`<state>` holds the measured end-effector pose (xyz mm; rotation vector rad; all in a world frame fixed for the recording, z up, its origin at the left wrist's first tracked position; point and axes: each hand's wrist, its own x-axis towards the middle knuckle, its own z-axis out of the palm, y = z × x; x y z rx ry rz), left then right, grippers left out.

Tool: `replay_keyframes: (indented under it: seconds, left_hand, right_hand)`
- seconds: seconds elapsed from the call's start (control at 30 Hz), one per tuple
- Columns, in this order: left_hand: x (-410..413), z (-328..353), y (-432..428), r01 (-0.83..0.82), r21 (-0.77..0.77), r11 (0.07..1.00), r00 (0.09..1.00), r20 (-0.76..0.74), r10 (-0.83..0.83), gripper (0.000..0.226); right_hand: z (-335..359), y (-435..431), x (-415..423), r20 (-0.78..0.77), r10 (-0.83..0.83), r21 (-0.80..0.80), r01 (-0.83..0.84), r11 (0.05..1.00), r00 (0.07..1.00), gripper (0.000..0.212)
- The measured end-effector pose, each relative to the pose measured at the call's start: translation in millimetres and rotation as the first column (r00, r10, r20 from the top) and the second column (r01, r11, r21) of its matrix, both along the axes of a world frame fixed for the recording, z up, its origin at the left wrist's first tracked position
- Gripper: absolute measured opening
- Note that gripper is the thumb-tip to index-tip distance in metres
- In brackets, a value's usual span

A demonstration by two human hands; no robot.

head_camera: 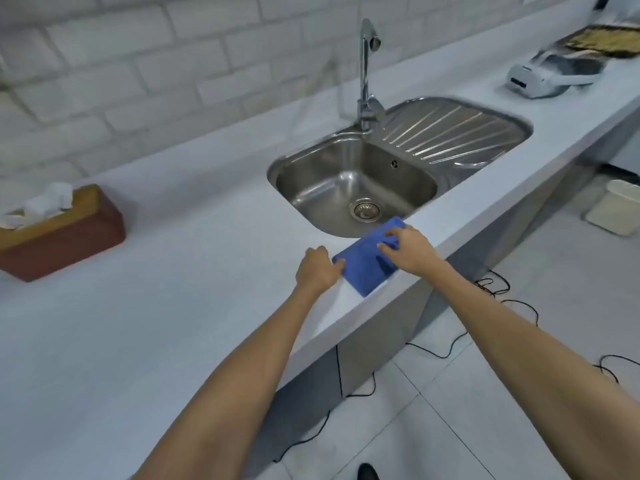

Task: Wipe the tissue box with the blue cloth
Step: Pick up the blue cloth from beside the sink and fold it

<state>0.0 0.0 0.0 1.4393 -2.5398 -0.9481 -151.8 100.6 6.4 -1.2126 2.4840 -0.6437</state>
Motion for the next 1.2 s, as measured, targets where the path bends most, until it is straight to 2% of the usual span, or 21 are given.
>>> replay_keyframes:
  seconds: [0.13, 0.2, 0.23, 0.33, 0.43, 0.47, 0.53, 0.57, 0.63, 0.7, 0.73, 0.8, 0.83, 0.9, 0.97, 1.03, 1.07, 1.13, 1.2]
  left_hand:
    - [-10.9, -3.1, 2.2, -0.066, 0.009, 0.998, 0.995, 0.077, 0.065, 0.052]
    - [-16.2, -3.6, 3.4, -0.079, 0.081, 0.994, 0.996, 0.044, 0.076, 0.039]
    - [-19.2, -2.0, 3.5, -0.085, 0.130, 0.988, 0.996, 0.000, 0.086, 0.028]
    - [-30.2, 11.4, 4.4, -0.111, 0.331, 0.937, 0.955, -0.226, 0.193, 0.032]
    - [-40.7, 37.4, 5.3, -0.117, 0.395, 0.911, 0.858, -0.422, 0.293, 0.029]
    - [-42.5, 47.4, 4.2, -0.095, 0.391, 0.915, 0.835, -0.470, 0.287, 0.024]
    - [-41.6, 67.0, -0.4, -0.052, 0.381, 0.923, 0.805, -0.531, 0.264, 0.023]
    - [-36.9, 75.8, -3.7, -0.051, 0.379, 0.924, 0.801, -0.537, 0.264, 0.024]
    - [-19.5, 89.0, -14.2, -0.062, 0.351, 0.934, 0.785, -0.561, 0.263, 0.016]
    - [6.0, 95.8, -29.6, -0.111, 0.324, 0.940, 0.759, -0.583, 0.290, 0.010]
    - [21.1, 96.8, -39.5, -0.159, 0.318, 0.935, 0.754, -0.572, 0.323, 0.006]
    - [56.3, 94.9, -64.1, -0.298, 0.277, 0.914, 0.751, -0.523, 0.403, 0.023]
    - [75.5, 92.7, -76.0, -0.361, 0.246, 0.900, 0.742, -0.509, 0.437, 0.024]
    - [116.9, 85.9, -97.1, -0.479, 0.175, 0.860, 0.704, -0.509, 0.496, 0.018]
    - [158.3, 79.5, -114.1, -0.599, 0.106, 0.793, 0.658, -0.499, 0.564, 0.023]
    - [197.6, 74.2, -128.4, -0.679, 0.123, 0.724, 0.597, -0.482, 0.641, 0.025]
    - [216.5, 71.0, -136.3, -0.693, 0.181, 0.698, 0.567, -0.460, 0.683, 0.026]
    - [249.8, 66.7, -147.5, -0.634, 0.456, 0.625, 0.478, -0.405, 0.779, 0.034]
    - [283.8, 63.2, -156.9, -0.403, 0.759, 0.511, 0.342, -0.393, 0.853, 0.041]
  right_hand:
    - [-6.9, 3.1, -5.4, 0.001, -0.033, -0.030, 0.033, 0.999, 0.999, 0.043]
    - [-13.1, 1.1, -8.6, 0.016, -0.054, -0.022, 0.055, 0.998, 0.998, 0.042]
    - [-14.9, 0.2, -9.3, 0.032, -0.070, -0.026, 0.071, 0.997, 0.997, 0.042]
    - [-16.9, -3.3, -4.1, 0.110, -0.157, -0.111, 0.169, 0.979, 0.981, 0.040]
    - [-6.9, -12.3, 5.3, 0.363, -0.230, -0.206, 0.318, 0.925, 0.903, 0.036]
    - [0.3, -16.9, 10.6, 0.514, -0.210, -0.221, 0.365, 0.904, 0.832, 0.040]
    - [14.2, -30.9, 24.6, 0.814, -0.101, -0.207, 0.448, 0.870, 0.572, 0.046]
    - [18.8, -38.9, 32.0, 0.898, -0.029, -0.204, 0.473, 0.857, 0.439, 0.050]
    - [23.0, -58.0, 49.5, 0.969, 0.114, -0.213, 0.502, 0.838, 0.221, 0.057]
    - [26.8, -79.0, 71.8, 0.971, 0.237, -0.222, 0.470, 0.854, 0.027, 0.061]
    - [29.3, -89.6, 84.7, 0.962, 0.269, -0.222, 0.434, 0.873, -0.051, 0.063]
    - [34.3, -109.6, 114.3, 0.945, 0.290, -0.222, 0.355, 0.908, -0.152, 0.059]
    - [35.9, -120.3, 130.1, 0.944, 0.291, -0.232, 0.314, 0.921, -0.156, 0.052]
    - [38.3, -142.0, 163.3, 0.955, 0.281, -0.254, 0.232, 0.939, -0.092, 0.044]
    - [38.9, -165.4, 196.3, 0.964, 0.266, -0.257, 0.168, 0.952, -0.030, 0.043]
    - [42.1, -189.0, 229.2, 0.967, 0.253, -0.251, 0.094, 0.963, -0.018, 0.038]
    - [44.1, -200.2, 246.0, 0.967, 0.252, -0.250, 0.058, 0.966, -0.027, 0.035]
    - [47.4, -219.6, 276.1, 0.970, 0.240, -0.240, 0.004, 0.971, -0.037, 0.038]
    - [49.9, -240.8, 307.9, 0.977, 0.213, -0.214, -0.062, 0.975, -0.022, 0.046]
